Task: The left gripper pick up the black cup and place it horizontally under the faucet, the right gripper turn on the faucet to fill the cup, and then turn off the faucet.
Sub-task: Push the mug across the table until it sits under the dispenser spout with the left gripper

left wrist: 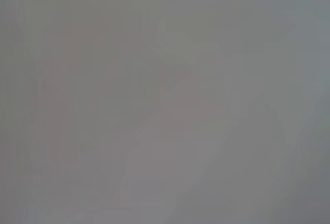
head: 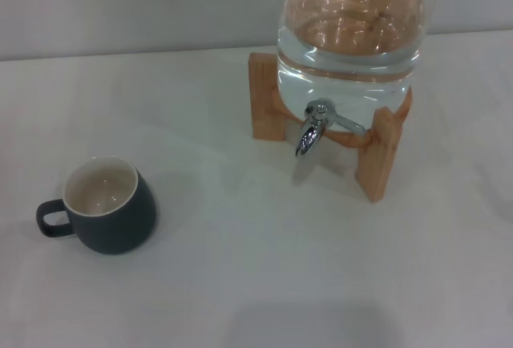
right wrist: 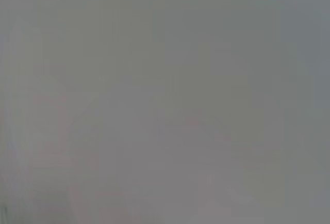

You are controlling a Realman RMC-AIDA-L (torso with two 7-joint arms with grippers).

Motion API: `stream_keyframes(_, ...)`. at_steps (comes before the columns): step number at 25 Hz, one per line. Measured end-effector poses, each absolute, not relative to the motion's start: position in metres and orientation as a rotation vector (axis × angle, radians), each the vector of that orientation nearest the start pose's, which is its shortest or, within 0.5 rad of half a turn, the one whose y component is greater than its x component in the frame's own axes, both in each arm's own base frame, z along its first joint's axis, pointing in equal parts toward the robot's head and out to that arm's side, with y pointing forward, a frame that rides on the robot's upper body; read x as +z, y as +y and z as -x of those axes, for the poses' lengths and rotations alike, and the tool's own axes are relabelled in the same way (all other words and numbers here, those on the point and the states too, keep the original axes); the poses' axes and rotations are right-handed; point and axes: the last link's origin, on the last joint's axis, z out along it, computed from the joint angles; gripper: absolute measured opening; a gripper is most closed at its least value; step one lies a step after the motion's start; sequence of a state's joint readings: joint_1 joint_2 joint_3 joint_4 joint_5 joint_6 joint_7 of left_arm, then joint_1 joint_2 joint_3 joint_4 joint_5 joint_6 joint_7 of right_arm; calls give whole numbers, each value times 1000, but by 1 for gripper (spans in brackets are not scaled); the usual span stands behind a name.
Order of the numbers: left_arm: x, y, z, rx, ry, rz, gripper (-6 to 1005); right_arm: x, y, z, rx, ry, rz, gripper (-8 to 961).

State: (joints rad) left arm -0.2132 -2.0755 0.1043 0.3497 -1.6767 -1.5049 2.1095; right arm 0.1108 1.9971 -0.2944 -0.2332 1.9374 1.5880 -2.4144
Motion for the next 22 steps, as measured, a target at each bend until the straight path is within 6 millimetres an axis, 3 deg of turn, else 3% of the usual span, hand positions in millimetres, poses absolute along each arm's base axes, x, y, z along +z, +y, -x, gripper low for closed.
stream_keyframes(22,79,239,393,-1052,-830,1516,850,106,201,-410,880,566,1421,808)
